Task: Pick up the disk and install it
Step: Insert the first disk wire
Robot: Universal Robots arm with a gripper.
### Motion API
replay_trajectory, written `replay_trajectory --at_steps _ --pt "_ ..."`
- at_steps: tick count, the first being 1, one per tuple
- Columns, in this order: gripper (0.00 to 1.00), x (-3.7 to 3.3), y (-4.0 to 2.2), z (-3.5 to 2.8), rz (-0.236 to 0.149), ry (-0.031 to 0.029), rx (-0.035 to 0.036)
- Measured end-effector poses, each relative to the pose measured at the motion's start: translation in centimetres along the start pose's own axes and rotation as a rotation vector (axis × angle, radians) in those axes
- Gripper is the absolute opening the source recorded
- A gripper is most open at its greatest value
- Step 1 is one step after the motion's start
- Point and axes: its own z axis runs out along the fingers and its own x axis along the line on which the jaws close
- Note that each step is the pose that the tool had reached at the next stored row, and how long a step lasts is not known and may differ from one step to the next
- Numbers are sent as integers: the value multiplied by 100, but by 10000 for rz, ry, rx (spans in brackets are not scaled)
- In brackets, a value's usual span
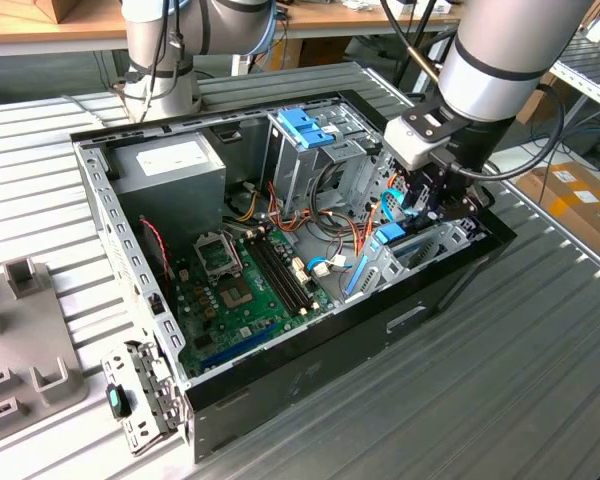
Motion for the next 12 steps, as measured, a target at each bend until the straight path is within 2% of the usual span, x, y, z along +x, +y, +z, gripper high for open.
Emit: replay_trajectory --at_steps 2,4,7,12 --pt "36 -2 -10 -44 0 1 0" --pt "36 -6 -25 -115 0 0 0" --pt "36 -8 -33 -148 1 -1 0" --pt "36 -9 -35 -158 0 0 0"
